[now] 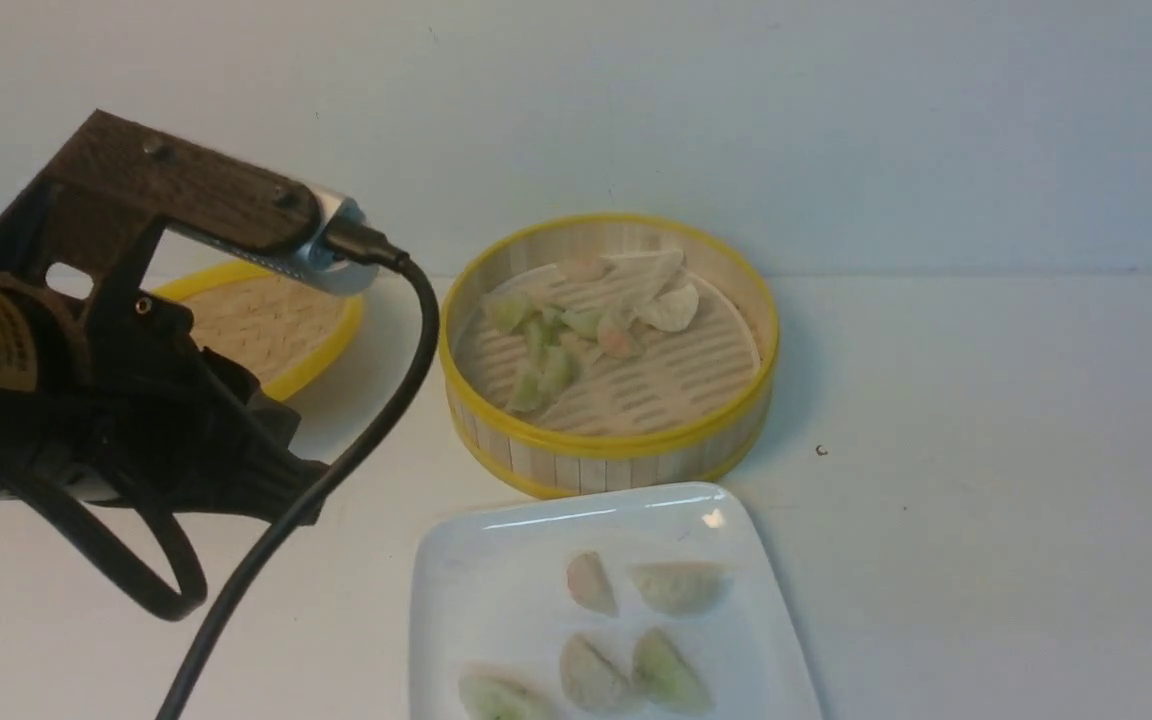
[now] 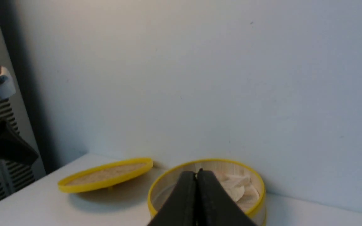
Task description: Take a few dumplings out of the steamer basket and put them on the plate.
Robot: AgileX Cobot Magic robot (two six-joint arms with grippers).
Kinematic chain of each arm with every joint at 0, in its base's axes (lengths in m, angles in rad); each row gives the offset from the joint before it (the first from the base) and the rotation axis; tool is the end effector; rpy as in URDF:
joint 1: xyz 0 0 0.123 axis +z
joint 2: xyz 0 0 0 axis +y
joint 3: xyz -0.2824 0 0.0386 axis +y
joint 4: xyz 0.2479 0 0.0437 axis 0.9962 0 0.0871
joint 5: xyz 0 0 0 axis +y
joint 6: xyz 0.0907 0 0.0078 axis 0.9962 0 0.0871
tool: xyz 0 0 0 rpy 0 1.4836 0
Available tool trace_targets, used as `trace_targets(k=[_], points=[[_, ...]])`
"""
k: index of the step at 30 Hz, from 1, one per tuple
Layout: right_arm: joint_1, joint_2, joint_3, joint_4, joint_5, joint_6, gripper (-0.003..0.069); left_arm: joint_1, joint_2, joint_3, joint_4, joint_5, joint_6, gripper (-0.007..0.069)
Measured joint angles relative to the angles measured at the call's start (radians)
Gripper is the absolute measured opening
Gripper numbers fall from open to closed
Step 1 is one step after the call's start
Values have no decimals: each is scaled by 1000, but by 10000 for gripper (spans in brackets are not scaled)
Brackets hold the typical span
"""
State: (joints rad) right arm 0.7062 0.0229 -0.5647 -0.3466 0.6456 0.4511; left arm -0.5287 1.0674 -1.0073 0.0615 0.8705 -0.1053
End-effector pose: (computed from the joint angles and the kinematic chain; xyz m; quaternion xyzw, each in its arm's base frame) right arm 0.0102 -0.0158 0.3343 -0.1146 0.6933 0.2350 0.6715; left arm 0.1818 -0.1013 0.3498 0.2062 0.9112 -0.0833 0.3469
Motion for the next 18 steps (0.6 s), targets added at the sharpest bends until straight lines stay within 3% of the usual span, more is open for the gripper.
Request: trace_targets(k=[8,18], points=[[0,-42,4,-51,-39,23,-14,0,-62,28,-42,-83,34,-6],[0,-42,4,-54,-39,24,-14,0,-436,291,-62,-472,41,-6]])
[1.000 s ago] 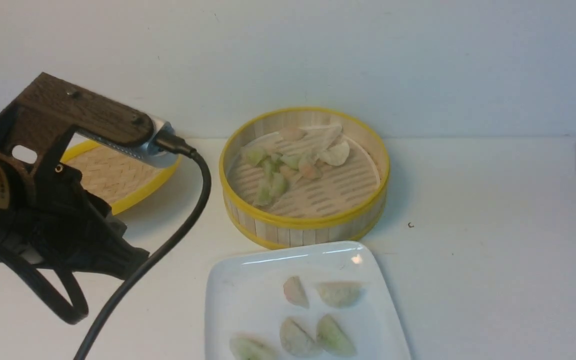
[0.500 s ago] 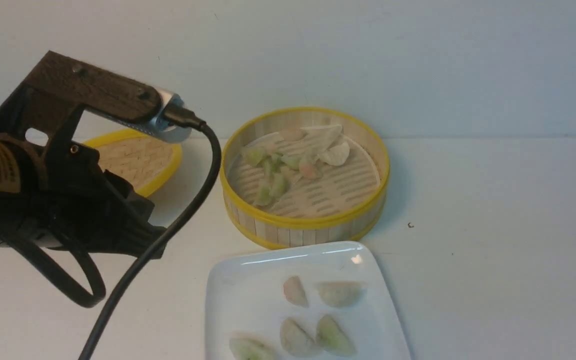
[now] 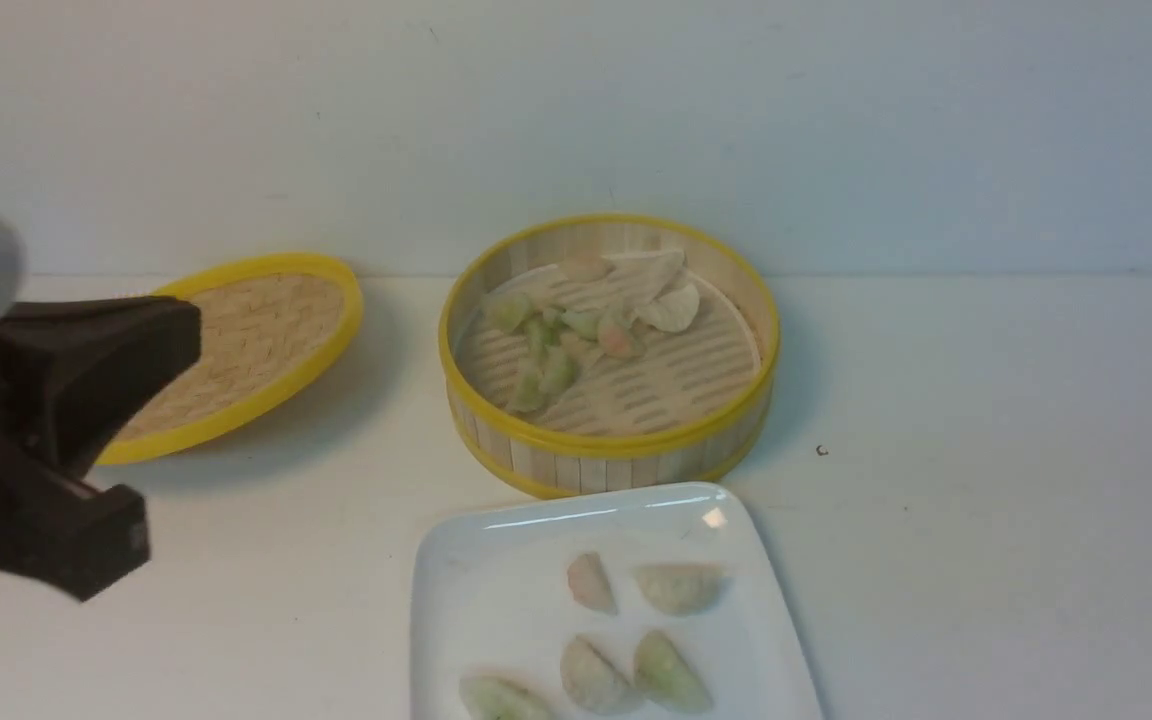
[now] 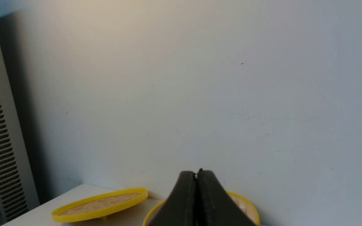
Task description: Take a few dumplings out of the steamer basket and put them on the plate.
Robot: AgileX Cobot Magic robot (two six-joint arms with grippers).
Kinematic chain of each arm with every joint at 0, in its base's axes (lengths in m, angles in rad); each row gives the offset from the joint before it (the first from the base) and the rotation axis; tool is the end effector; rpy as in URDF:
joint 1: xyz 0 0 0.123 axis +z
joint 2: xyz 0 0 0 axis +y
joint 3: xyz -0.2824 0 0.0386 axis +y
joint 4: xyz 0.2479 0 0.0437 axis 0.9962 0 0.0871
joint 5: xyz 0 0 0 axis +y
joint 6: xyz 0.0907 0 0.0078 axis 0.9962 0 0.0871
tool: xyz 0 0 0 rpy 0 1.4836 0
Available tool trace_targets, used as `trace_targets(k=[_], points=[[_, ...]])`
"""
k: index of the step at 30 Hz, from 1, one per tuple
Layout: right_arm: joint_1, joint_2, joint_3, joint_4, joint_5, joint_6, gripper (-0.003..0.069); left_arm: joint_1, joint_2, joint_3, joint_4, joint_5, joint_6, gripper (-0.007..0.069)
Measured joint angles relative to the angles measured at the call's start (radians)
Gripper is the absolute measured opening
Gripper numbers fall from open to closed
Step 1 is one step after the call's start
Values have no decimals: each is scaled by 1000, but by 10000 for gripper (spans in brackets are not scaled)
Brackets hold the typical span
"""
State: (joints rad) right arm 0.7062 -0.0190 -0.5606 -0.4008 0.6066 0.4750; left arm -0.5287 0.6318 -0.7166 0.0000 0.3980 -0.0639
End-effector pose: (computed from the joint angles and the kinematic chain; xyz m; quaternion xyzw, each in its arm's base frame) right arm 0.0046 -0.0228 0.3371 -0.1068 0.6639 0.2338 0.7023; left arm 0.1096 -0.0640 0.3649 0.1802 0.7613 -0.1819 0.5957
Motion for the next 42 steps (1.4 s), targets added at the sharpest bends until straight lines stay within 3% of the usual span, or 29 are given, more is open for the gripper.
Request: trace_targets(k=[9,29,33,36,37,38,42], points=[[0,0,0,0,0,0,-14,0,-153,78,0,-60,0,-6],[0,0,0,0,0,0,-14,15,-165,97,27,-64,13,-6],[0,0,0,0,0,0,-14,110,-223,186,32,-66,46,-6],[0,0,0,-1,0,0,-14,272,-358,339,0,-68,95,-6],[0,0,0,-1,0,0,-14,272,-367,348,0,-68,98,-6],[0,0,0,-1,0,0,-14,358,-448,434,-33,-69,129,-6],[0,0,0,-1,0,0,-14,465,-605,615,-61,-66,164,-6]])
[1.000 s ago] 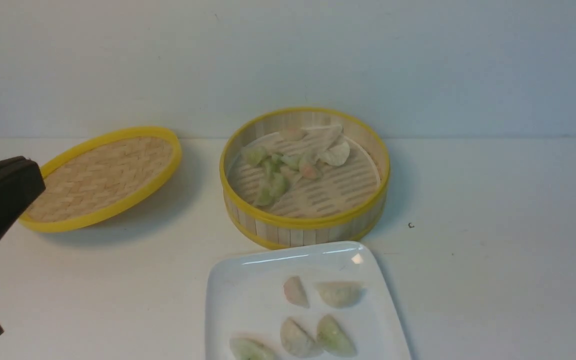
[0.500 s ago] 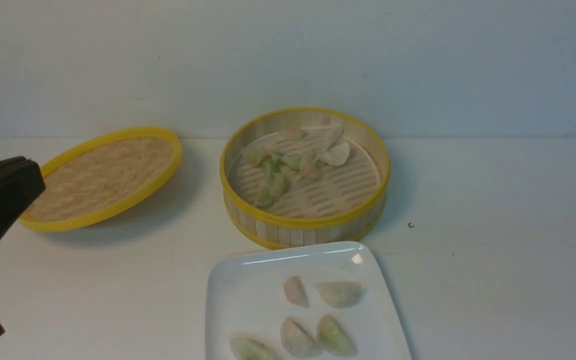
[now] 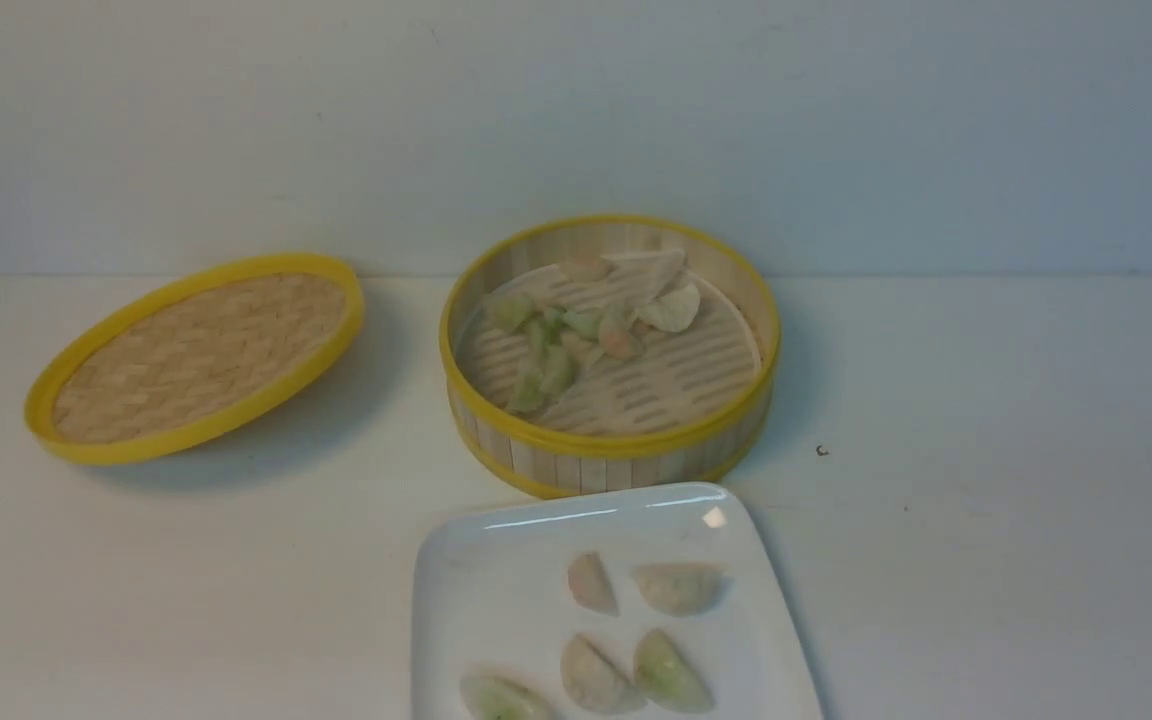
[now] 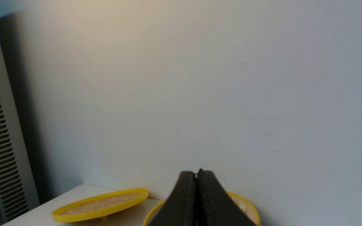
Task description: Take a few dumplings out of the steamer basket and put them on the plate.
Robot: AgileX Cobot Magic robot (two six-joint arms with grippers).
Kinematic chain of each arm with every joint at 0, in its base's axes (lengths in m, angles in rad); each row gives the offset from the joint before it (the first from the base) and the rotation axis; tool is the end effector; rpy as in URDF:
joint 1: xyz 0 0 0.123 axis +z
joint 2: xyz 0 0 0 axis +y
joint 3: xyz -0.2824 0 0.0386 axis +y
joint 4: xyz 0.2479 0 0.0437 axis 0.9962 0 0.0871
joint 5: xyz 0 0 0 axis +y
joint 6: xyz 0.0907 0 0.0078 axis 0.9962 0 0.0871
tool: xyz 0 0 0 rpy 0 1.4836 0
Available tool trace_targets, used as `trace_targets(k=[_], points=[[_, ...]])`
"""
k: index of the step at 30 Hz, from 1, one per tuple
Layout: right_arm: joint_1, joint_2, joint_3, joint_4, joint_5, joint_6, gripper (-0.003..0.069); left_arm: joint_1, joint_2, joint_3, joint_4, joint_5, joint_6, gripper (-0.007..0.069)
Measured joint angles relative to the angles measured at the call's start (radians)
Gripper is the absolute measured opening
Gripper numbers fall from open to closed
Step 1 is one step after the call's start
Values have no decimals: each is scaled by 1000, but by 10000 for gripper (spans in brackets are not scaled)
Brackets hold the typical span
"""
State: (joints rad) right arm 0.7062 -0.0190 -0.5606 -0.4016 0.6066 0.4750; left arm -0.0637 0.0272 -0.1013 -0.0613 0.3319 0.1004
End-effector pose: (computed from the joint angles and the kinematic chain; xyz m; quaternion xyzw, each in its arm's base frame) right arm 0.0046 -0.0228 0.3372 -0.1068 0.6638 0.2334 0.7024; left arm 0.0522 -0.0052 0.2157 0.0470 0.7631 -0.0145 0.6444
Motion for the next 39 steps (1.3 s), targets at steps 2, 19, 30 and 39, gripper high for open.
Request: trace_targets(k=[2,19,30,39], points=[[0,0,0,-1,1,0,-14,16,-30,58,-3,-1,5,-6],[0,-1,0,-2,-2,0,-14,-10,-37,130,-9,44,9,-6],[0,-1,0,-2,-2,0,-14,-10,-37,130,-10,47,9,-6],[0,-1,0,-2,-2,0,-14,-10,-37,130,-10,47,9,-6]])
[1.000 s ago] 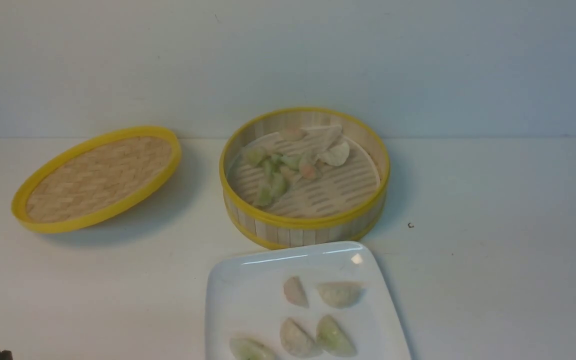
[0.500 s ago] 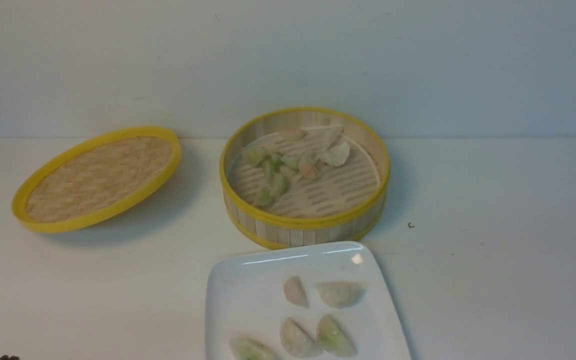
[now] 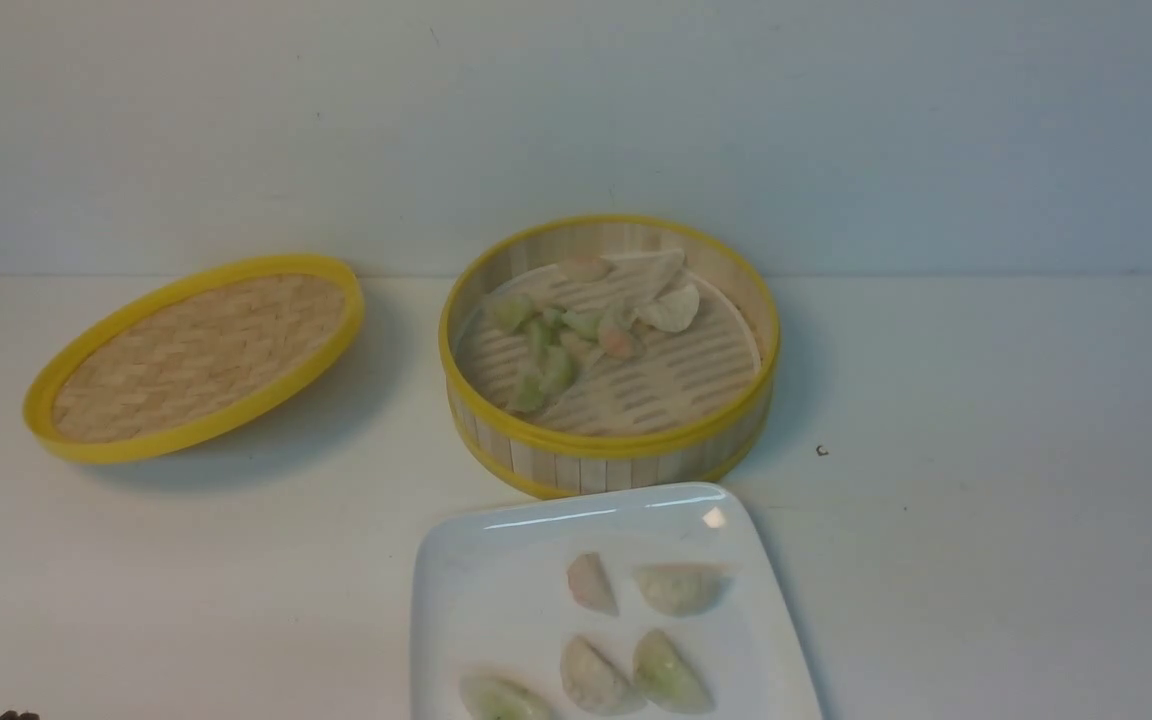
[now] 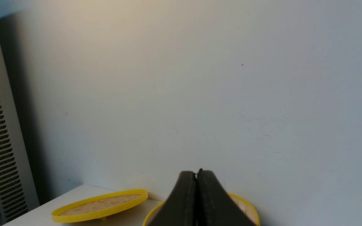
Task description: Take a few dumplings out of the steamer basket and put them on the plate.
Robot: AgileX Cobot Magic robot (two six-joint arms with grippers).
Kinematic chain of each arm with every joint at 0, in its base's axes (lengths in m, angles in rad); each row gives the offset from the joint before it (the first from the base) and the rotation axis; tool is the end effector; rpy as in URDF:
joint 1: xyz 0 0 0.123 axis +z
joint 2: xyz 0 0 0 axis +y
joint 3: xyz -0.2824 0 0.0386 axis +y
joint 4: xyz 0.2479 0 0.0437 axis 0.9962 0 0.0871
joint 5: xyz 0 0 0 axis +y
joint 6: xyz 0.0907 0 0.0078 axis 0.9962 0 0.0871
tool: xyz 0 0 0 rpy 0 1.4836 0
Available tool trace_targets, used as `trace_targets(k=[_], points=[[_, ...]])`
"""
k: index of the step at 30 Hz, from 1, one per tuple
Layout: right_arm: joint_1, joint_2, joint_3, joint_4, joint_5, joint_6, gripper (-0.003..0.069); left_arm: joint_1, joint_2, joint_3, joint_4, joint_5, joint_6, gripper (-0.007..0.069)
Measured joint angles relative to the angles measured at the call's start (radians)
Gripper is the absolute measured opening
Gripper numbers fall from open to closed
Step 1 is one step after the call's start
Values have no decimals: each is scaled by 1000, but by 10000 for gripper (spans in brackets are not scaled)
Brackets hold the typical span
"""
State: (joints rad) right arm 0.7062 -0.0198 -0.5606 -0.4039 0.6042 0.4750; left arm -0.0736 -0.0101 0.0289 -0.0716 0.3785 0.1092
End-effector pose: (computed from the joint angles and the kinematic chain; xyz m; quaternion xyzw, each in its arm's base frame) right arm 0.0045 -0.0230 0.3374 -0.1070 0.6625 0.2330 0.7038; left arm 0.0522 -0.0063 0.1700 0.0547 0.8057 -0.0198 0.5895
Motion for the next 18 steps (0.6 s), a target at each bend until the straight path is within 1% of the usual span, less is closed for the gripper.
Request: trace_targets(k=[10,16,17,18], points=[[2,0,3,4,-3,0,-14,0,0,0,0,0,0,-6],[13,0,10,141,-4,-23,-14,0,0,0,0,0,0,-6],[13,0,10,172,-4,-51,-14,0,0,0,0,0,0,-6],[13,0,10,213,-8,-113,-14,0,0,0,0,0,0,-6]])
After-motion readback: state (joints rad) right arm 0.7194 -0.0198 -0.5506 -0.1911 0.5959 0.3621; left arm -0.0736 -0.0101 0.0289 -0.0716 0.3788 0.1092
